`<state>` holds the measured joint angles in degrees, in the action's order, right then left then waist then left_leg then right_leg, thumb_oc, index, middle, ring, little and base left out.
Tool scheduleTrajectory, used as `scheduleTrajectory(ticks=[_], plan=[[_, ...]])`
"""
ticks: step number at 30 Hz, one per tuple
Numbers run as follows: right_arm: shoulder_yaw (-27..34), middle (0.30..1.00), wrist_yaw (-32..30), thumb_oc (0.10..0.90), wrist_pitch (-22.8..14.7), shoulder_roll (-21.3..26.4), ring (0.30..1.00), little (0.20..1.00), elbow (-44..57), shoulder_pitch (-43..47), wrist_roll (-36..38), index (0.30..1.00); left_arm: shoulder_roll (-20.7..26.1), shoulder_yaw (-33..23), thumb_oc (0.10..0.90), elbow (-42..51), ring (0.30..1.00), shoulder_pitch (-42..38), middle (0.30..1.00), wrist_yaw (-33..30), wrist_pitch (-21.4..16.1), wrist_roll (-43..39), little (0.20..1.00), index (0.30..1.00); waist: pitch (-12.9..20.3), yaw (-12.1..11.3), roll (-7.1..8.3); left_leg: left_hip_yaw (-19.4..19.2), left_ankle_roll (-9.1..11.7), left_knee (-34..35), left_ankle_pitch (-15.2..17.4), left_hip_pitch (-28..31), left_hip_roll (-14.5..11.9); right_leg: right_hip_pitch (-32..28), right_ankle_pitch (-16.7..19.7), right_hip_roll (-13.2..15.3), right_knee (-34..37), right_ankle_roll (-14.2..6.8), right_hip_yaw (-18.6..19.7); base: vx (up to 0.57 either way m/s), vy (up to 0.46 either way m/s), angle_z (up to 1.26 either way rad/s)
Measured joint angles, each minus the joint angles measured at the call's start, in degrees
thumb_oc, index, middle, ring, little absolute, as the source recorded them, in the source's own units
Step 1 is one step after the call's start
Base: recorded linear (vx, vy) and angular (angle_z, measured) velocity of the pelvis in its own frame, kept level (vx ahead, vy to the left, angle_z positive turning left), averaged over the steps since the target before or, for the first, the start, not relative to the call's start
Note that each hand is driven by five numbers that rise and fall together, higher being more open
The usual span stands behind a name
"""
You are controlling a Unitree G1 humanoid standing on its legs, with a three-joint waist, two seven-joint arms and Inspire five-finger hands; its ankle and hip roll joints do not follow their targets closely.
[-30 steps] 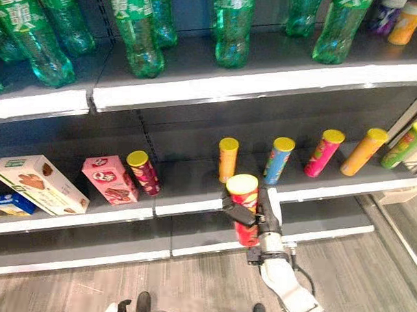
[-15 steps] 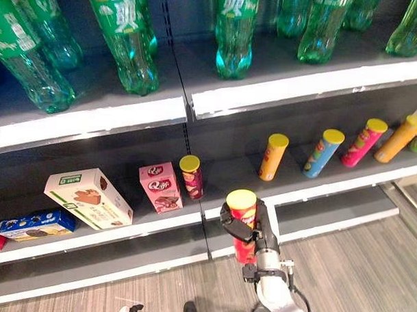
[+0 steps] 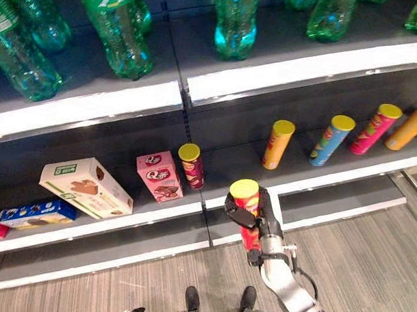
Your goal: Put the goods on the table back onto the shelves and tidy them up.
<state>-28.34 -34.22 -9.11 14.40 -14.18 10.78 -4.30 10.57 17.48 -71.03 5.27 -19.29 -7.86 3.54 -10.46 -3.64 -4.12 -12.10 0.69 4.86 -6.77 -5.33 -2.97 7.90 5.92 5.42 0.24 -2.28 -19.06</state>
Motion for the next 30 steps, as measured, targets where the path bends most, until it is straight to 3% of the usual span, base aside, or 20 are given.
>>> scheduleTrajectory(ticks=[4,5,7,12,19,30], plan=[[0.5,0.300,-3.4,0.400,-0.5,-1.7,0.300,0.300,-3.7,13.2,-2.7,0.300,-0.2,0.6,0.800,0.1,0.900,-2.7,0.900,0.1,-1.3,-1.2,0.900,0.900,-5.2,-2.7,-1.51,1.7,-0.3,-1.7,-0.9,-4.5,0.3,3.3,1.0,0.5,-0.1,0.2,-1.5,-0.12,-0.004,0.25],[1.5,0.300,-5.1,0.400,-0.6,-1.6,0.300,0.300,-3.9,18.2,-4.4,0.300,-0.2,0.6,0.800,-0.1,0.900,-4.0,0.900,0.2,-1.8,-1.2,0.900,0.900,-7.2,-4.6,-2.79,2.7,-0.4,-2.8,-0.9,-7.6,0.4,5.3,1.3,0.8,-0.2,0.5,-2.5,-0.10,-0.017,0.36],[3.7,0.300,-6.6,0.400,-0.6,-1.4,0.300,0.300,-3.9,22.7,-6.6,0.300,-0.2,0.6,0.800,-0.3,0.900,-5.6,0.900,0.2,-1.9,-1.2,0.900,0.900,-10.3,-6.1,-4.53,3.8,-0.5,-3.1,-1.3,-8.8,0.6,5.8,1.5,1.0,-0.2,0.8,-3.5,-0.05,-0.009,0.34],[7.1,0.300,-11.0,0.400,-0.4,0.8,0.300,0.300,-3.9,26.2,-12.5,0.300,-0.1,0.8,0.800,-0.4,0.900,-6.4,0.900,0.8,-2.1,-1.1,0.900,0.900,-12.5,-8.3,-5.80,5.3,-0.8,-3.5,-1.6,-11.2,1.4,7.6,1.1,2.0,-1.3,0.6,-4.3,0.00,-0.011,0.22],[15.3,0.300,-17.8,0.400,0.9,0.9,0.300,0.300,-3.8,26.3,-18.7,0.300,-0.1,2.6,0.800,-0.1,0.900,-8.0,0.900,1.2,-3.2,-1.0,0.900,0.900,-12.5,-8.1,-5.86,6.5,-0.8,-2.6,-1.6,-11.6,3.1,7.8,0.4,3.5,-1.2,-0.6,-4.2,0.01,-0.011,0.10],[16.4,0.300,-19.1,0.400,1.8,-0.9,0.300,0.300,6.1,18.1,-19.1,0.300,-0.1,2.5,0.800,2.3,0.900,-9.6,0.900,2.7,-3.2,-0.6,0.900,0.900,-12.8,-6.2,-6.44,6.4,-0.8,-2.4,-1.6,-12.4,3.2,8.8,0.3,3.7,-1.2,-0.8,-4.0,0.00,0.000,0.00]])
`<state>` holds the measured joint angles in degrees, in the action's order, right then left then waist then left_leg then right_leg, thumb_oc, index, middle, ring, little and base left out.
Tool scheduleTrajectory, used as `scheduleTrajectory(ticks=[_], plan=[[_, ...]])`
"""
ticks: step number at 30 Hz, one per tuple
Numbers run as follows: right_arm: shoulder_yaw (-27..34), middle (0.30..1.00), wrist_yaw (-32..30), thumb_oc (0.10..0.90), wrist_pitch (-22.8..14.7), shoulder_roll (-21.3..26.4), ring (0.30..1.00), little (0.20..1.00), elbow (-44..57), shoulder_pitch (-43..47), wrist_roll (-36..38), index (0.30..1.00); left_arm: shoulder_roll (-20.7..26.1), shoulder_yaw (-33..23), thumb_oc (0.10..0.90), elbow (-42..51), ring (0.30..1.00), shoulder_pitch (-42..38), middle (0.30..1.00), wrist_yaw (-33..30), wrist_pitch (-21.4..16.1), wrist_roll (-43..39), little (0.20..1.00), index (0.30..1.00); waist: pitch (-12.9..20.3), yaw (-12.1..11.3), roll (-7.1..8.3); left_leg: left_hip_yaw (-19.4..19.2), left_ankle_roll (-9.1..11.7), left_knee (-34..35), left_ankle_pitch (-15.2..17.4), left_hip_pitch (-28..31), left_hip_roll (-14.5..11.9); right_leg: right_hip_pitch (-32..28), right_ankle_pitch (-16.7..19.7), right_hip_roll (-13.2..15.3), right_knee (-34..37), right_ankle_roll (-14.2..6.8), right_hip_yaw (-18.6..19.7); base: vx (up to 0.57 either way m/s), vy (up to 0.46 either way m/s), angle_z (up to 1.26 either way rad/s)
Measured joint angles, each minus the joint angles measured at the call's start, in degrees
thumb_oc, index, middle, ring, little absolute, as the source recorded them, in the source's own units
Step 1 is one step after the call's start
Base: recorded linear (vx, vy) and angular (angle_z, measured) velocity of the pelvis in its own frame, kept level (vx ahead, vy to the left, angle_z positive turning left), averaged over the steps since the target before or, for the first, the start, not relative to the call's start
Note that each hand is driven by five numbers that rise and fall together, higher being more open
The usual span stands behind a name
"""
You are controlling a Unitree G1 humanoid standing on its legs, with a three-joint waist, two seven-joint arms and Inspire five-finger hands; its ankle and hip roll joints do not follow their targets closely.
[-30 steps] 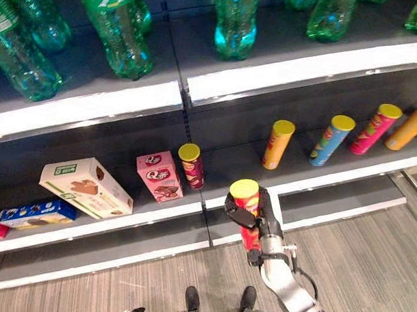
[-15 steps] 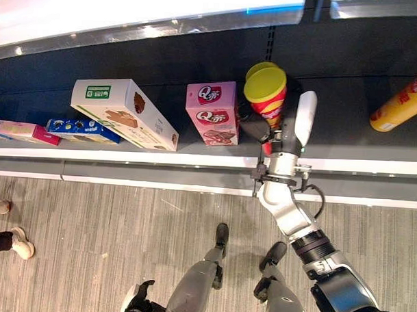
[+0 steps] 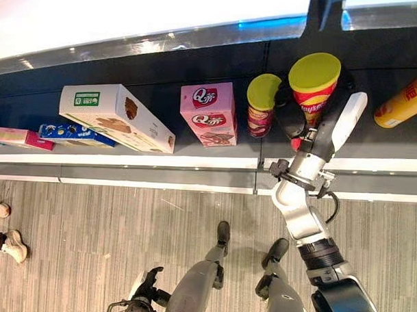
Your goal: Put the goods on the table back onto the shelves and tidy them up.
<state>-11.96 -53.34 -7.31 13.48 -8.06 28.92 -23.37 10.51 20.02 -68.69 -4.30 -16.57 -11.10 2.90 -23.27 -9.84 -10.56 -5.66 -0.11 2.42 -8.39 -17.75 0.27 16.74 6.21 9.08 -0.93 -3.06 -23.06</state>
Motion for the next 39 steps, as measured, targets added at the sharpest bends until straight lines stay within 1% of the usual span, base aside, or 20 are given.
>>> scheduleTrajectory(ticks=[2,4,7,10,11,14,17,21,23,26,29,33,37,39], plan=[[0.0,0.300,0.0,0.400,0.0,-0.9,0.300,0.300,0.0,-1.1,1.0,0.300,0.0,0.0,0.800,0.2,0.900,-0.5,0.900,0.0,0.0,0.0,0.900,0.900,-0.2,0.4,-0.39,0.0,0.0,0.0,0.0,0.0,0.0,0.0,0.0,0.0,0.0,0.0,0.0,0.00,0.000,0.00],[-1.2,0.300,0.1,0.400,-0.5,-1.9,0.300,0.300,-0.1,-2.5,3.1,0.300,0.0,0.0,0.800,0.4,0.900,-0.7,0.900,0.0,0.0,0.0,0.900,0.900,-0.2,1.4,-0.51,0.0,0.0,0.0,0.0,-0.4,0.0,0.4,0.0,0.0,-0.1,0.0,0.0,0.00,0.000,0.00],[-1.3,0.300,0.1,0.400,-1.7,-2.4,0.300,0.300,-0.2,-2.8,4.9,0.300,0.0,0.0,0.800,1.6,0.900,-0.7,0.900,0.0,0.0,-0.1,0.900,0.900,-0.2,1.5,-0.52,-0.1,-0.1,-0.3,-0.1,-1.6,-0.1,2.0,0.0,0.1,-0.9,0.1,0.2,-0.03,-0.018,-0.03],[-1.2,0.300,-0.4,0.400,-3.7,-3.0,0.300,0.300,-2.8,-1.5,6.7,0.300,0.0,0.2,0.800,1.7,0.900,-1.1,0.900,-0.1,-0.1,-0.1,0.900,0.900,-0.3,1.5,-0.62,-0.1,-0.1,-0.7,-0.1,-3.1,0.0,3.5,0.0,0.3,-1.2,0.0,0.3,-0.02,-0.011,0.00],[-0.9,0.300,-0.7,0.400,-3.8,-2.6,0.300,0.300,-3.1,-0.4,8.0,0.300,0.0,0.3,0.800,1.7,0.900,-2.2,0.900,-0.1,-0.1,-0.1,0.900,0.900,-1.3,1.2,-1.30,0.0,-0.2,-1.1,-0.1,-3.9,0.0,4.1,0.1,0.3,-1.5,0.1,0.2,-0.02,-0.013,0.04],[-0.2,0.300,-1.9,0.400,-4.1,-2.9,0.300,0.300,-3.4,1.5,8.2,0.300,0.1,1.8,0.800,1.7,0.900,-3.2,0.900,-0.2,-0.2,-0.2,0.900,0.900,-2.2,1.0,-2.67,0.0,-0.2,-1.2,-0.1,-4.3,0.1,4.7,0.0,0.6,-2.2,0.0,0.3,0.00,-0.004,0.02],[0.9,0.300,-3.3,0.400,-4.6,-2.7,0.300,0.300,-3.4,5.2,8.2,0.300,0.1,2.1,0.800,1.7,0.900,-3.5,0.900,-0.1,-0.5,-0.2,0.900,0.900,-2.3,1.3,-3.13,-0.2,-0.5,-1.0,-0.3,-5.6,0.7,6.9,-0.2,1.4,-3.3,-0.1,0.8,0.00,0.046,-0.04],[2.4,0.300,-4.0,0.400,-4.6,-2.7,0.300,0.300,-3.3,6.2,7.7,0.300,0.1,2.3,0.800,1.7,0.900,-4.0,0.900,-0.2,-0.5,-0.1,0.900,0.900,-2.3,1.2,-3.46,-0.3,-0.5,-1.1,-0.3,-5.8,1.4,8.3,-1.1,2.5,-5.2,-0.8,1.5,0.00,0.010,-0.02],[2.7,0.300,-4.5,0.400,-4.6,-2.4,0.300,0.300,-3.3,6.1,7.4,0.300,0.1,2.4,0.800,1.7,0.900,-4.3,0.900,-0.1,-0.5,0.0,0.900,0.900,-2.3,1.4,-4.06,-0.3,-0.5,-1.1,-0.3,-5.9,1.8,8.6,-1.2,3.1,-5.6,-1.0,1.5,0.00,0.000,0.00],[3.6,0.300,-4.5,0.400,-4.5,-1.5,0.300,0.300,-2.2,6.2,6.1,0.300,0.1,2.4,0.800,1.7,0.900,-4.9,0.900,-0.2,-0.6,0.0,0.900,0.900,-2.3,1.2,-5.37,-0.3,-0.5,-1.1,-0.3,-6.4,2.2,9.2,-1.4,3.6,-6.3,-1.2,1.8,0.00,0.000,0.00],[3.5,0.300,-4.6,0.400,-4.4,-1.0,0.300,0.300,-0.3,5.9,5.5,0.300,0.1,2.4,0.800,2.0,0.900,-5.2,0.900,-0.2,-0.6,0.0,0.900,0.900,-2.2,1.6,-5.43,-0.6,-0.5,-1.3,-0.4,-6.4,2.6,10.2,-1.4,4.1,-7.1,-1.4,3.0,0.00,0.018,-0.13],[3.3,0.300,-5.0,0.400,-4.4,-0.8,0.300,0.300,-0.3,5.9,5.3,0.300,0.1,2.4,0.800,2.4,0.900,-6.7,0.900,-0.4,-0.6,0.0,0.900,0.900,-2.2,2.6,-5.43,-0.3,-0.5,-1.6,-0.3,-7.1,2.7,10.9,-1.4,4.3,-7.4,-1.5,3.1,0.05,-0.015,-0.01],[2.8,0.300,-5.0,0.400,-4.4,-0.5,0.300,0.300,-0.3,6.0,3.9,0.300,0.1,2.4,0.800,2.9,0.900,-7.9,0.900,-1.0,-1.3,0.9,0.900,0.900,-2.2,2.7,-5.44,-0.4,-0.8,-1.3,-0.7,-8.1,2.8,12.5,-1.3,4.3,-8.1,-1.4,3.4,-0.04,0.009,-0.02],[2.3,0.300,-5.0,0.400,-4.6,-0.5,0.300,0.300,-0.3,6.2,3.2,0.300,0.1,2.5,0.800,3.4,0.900,-7.9,0.900,-1.8,-1.6,1.7,0.900,0.900,-2.2,2.7,-5.48,-0.2,-0.9,-2.2,-0.7,-9.1,2.9,13.4,-1.6,4.8,-9.0,-1.5,3.5,0.08,-0.018,0.00]])
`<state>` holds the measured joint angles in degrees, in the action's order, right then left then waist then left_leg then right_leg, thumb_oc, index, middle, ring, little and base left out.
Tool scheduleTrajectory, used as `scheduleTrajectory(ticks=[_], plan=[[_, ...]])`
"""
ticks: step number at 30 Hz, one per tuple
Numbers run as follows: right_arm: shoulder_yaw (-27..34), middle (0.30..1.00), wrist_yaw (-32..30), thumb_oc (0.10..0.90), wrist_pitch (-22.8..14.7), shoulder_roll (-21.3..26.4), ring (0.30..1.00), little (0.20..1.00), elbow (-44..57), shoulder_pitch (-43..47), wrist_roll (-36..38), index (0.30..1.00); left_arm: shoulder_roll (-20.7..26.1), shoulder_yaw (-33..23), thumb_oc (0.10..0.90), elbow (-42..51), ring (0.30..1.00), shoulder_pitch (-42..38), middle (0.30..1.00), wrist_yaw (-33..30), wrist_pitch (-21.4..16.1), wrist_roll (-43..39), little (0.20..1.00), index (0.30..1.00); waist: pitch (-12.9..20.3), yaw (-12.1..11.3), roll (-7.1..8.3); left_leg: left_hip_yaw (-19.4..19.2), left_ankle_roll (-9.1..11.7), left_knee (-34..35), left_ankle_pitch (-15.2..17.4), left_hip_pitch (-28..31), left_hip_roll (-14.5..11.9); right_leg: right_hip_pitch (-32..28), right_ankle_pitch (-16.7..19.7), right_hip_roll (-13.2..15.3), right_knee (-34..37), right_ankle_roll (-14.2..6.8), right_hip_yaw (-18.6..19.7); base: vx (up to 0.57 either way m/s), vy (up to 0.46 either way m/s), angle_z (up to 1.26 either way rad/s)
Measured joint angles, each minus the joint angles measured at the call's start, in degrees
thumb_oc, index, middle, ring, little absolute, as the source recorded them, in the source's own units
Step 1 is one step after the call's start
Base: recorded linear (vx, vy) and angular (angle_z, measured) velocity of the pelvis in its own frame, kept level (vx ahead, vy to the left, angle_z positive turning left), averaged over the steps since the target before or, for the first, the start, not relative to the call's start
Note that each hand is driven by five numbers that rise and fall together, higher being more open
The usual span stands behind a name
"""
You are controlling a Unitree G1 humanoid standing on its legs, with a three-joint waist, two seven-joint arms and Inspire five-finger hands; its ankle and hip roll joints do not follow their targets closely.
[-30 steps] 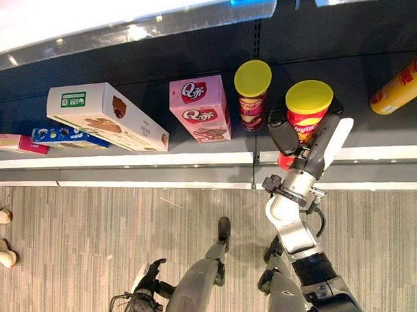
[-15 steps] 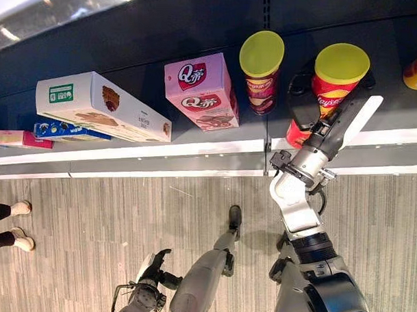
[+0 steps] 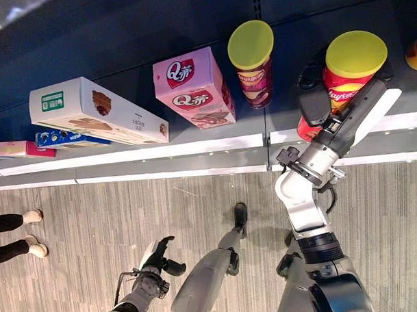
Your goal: Put the goods on the table back onto the shelves and tidy them up.
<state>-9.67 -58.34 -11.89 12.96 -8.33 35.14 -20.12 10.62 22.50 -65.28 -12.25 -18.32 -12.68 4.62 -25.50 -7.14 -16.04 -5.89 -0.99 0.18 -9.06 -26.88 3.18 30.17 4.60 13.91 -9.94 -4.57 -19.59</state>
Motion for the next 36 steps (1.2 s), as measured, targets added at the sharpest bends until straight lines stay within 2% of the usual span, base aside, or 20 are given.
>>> scheduleTrajectory(ticks=[12,18,27,36], plan=[[-1.1,0.300,-0.1,0.400,-1.2,-0.3,0.300,0.300,-0.4,2.9,0.2,0.300,1.1,0.1,0.800,0.3,0.900,-0.4,0.900,-2.6,-0.1,0.1,0.900,0.900,0.0,-0.5,-0.06,-0.1,-0.3,0.1,-0.2,-2.2,0.2,3.2,0.1,0.3,-1.5,0.0,0.9,0.00,0.002,-0.01],[-1.1,0.300,-0.6,0.400,-1.3,-0.2,0.300,0.300,-0.4,4.7,0.2,0.300,1.5,2.2,0.800,1.0,0.900,-2.5,0.900,-2.7,-0.2,0.8,0.900,0.900,0.1,-0.6,-0.10,-0.1,-0.4,0.0,-0.3,-3.5,0.3,4.8,0.0,0.5,-2.1,0.0,1.2,0.00,0.000,0.00],[2.0,0.300,-2.2,0.400,-1.3,0.8,0.300,0.300,-2.8,12.5,0.0,0.300,1.9,2.1,0.800,1.1,0.900,-4.6,0.900,-2.9,-1.0,1.1,0.900,0.900,0.5,-1.6,-0.65,-1.3,-0.9,0.0,-0.8,-6.9,1.0,10.1,-0.5,1.5,-4.4,-0.2,2.8,0.01,0.011,-0.03],[2.8,0.300,-3.3,0.400,-1.4,2.3,0.300,0.300,-4.5,15.1,-1.8,0.300,3.9,2.0,0.800,2.7,0.900,-6.9,0.900,-5.0,-1.3,1.4,0.900,0.900,0.6,-1.6,-0.83,-1.1,-0.9,-0.8,-0.8,-8.8,1.3,11.9,-0.7,2.0,-5.6,-0.3,2.8,0.02,-0.003,0.01]])
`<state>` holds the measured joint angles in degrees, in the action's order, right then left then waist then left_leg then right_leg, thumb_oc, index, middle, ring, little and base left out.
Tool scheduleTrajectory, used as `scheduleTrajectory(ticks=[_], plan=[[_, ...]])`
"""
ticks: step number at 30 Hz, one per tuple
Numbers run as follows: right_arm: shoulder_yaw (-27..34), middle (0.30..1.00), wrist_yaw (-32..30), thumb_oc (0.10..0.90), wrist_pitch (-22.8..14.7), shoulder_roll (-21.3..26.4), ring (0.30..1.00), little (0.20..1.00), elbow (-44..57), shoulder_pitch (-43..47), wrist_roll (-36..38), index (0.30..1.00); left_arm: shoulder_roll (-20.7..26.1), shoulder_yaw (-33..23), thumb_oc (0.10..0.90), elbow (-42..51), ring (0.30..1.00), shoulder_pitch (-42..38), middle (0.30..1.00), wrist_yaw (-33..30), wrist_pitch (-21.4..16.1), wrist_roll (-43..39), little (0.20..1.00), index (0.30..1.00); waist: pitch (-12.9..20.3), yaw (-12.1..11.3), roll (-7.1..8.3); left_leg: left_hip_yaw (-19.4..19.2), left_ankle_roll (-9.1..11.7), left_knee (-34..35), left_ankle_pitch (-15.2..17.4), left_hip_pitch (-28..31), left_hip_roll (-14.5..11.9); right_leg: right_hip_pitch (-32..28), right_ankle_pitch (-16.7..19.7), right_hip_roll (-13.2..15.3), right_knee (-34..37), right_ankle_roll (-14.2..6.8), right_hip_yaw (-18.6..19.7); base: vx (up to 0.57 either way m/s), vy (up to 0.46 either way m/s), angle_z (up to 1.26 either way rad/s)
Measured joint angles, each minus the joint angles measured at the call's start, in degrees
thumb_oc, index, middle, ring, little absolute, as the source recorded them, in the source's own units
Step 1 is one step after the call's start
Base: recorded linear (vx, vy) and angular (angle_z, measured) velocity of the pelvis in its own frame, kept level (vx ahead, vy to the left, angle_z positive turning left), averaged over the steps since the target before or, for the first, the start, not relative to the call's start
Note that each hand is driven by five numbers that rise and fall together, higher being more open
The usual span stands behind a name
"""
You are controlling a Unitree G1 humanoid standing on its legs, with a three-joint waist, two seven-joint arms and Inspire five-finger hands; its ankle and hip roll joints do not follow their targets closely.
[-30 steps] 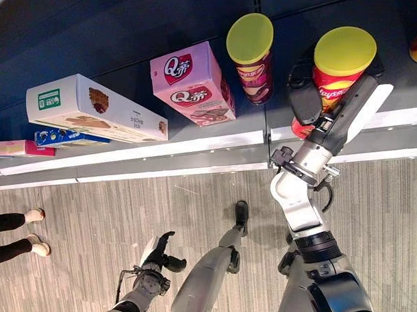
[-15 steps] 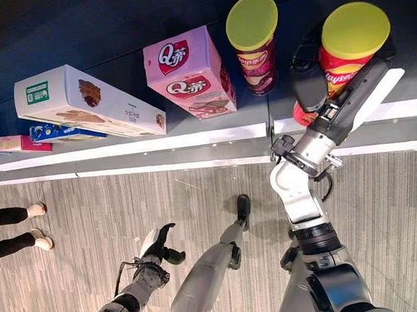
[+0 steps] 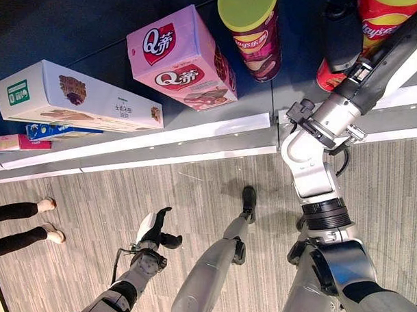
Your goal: Put the goods on the table back onto the shelves and tidy them up.
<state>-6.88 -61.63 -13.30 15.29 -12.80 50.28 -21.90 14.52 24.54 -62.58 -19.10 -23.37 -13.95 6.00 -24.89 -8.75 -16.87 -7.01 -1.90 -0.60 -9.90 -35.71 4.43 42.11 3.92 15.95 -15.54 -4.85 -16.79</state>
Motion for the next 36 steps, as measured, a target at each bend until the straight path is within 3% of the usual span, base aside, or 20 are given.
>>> scheduleTrajectory(ticks=[1,2,3,4,22,27,32,36], plan=[[0.0,0.300,0.0,0.400,0.0,0.1,0.300,0.300,0.0,0.0,-0.5,0.300,0.0,0.0,0.800,0.1,0.900,-0.3,0.900,-0.1,0.0,0.9,0.900,0.900,0.0,0.0,0.00,0.1,0.0,-0.1,0.0,-0.2,0.1,0.4,0.0,0.1,-0.3,0.0,0.0,0.02,-0.019,0.05],[-0.1,0.347,0.0,0.431,0.0,0.0,0.347,0.347,0.0,0.2,-0.9,0.347,0.0,0.0,0.800,0.2,0.900,-0.6,0.900,-0.1,-0.1,1.0,0.900,0.900,0.0,0.2,0.00,0.1,0.0,-0.2,0.0,-0.6,0.1,0.7,0.0,0.2,-0.4,0.0,0.0,0.02,-0.024,0.03],[-0.1,0.836,0.0,0.758,0.0,0.0,0.836,0.836,0.0,0.3,-1.0,0.836,0.0,0.0,0.800,0.2,0.900,-0.7,0.900,-0.1,-0.1,1.0,0.900,0.900,0.0,0.2,0.00,0.1,0.0,-0.3,0.0,-0.8,0.1,0.8,0.0,0.2,-0.4,0.0,0.0,0.00,0.000,0.00],[-0.1,0.900,0.0,0.800,0.0,0.1,0.900,0.900,0.0,0.3,-1.3,0.900,0.0,0.0,0.800,0.2,0.900,-0.9,0.900,-0.2,-0.1,1.1,0.900,0.900,0.0,0.3,0.00,0.2,0.0,-0.5,0.0,-1.0,0.1,0.9,0.0,0.2,-0.4,0.0,0.0,0.00,-0.018,0.03],[-0.6,0.900,-0.1,0.800,0.4,0.3,0.900,0.900,0.0,-1.1,-2.0,0.900,0.1,-0.6,0.800,0.5,0.900,-1.7,0.900,-2.3,0.1,3.1,0.900,0.900,0.0,2.7,0.08,0.3,-0.1,-0.7,-0.1,-1.9,0.2,1.6,0.1,0.2,-0.7,0.2,-0.1,0.00,0.000,0.00],[-0.6,0.900,-0.2,0.800,0.4,0.2,0.900,0.900,0.0,-1.7,-2.0,0.900,0.1,-0.7,0.800,0.5,0.900,-1.7,0.900,-2.4,0.1,3.1,0.900,0.900,0.3,3.4,0.79,0.2,-0.1,-0.8,-0.1,-1.8,0.1,1.7,0.2,0.2,-0.7,0.3,0.1,0.00,0.000,0.00],[-0.7,0.900,-1.3,0.800,0.4,-0.2,0.900,0.900,0.8,-4.5,-2.0,0.900,0.2,-1.0,0.800,0.5,0.900,-1.7,0.900,-2.4,0.3,3.1,0.900,0.900,1.1,3.5,2.62,-0.2,-0.1,-0.8,-0.1,-1.6,0.1,1.6,0.4,0.2,-0.5,0.3,0.5,-0.01,0.016,-0.02],[-2.0,0.900,-1.2,0.800,0.4,-0.3,0.900,0.900,2.4,-5.9,-1.8,0.900,0.4,-1.0,0.800,0.4,0.900,-1.7,0.900,-2.5,0.4,3.1,0.900,0.900,1.1,3.4,2.65,-0.4,-0.1,-1.0,-0.1,-1.3,0.2,1.3,0.6,0.1,-0.5,0.4,0.7,-0.03,0.021,-0.02]])
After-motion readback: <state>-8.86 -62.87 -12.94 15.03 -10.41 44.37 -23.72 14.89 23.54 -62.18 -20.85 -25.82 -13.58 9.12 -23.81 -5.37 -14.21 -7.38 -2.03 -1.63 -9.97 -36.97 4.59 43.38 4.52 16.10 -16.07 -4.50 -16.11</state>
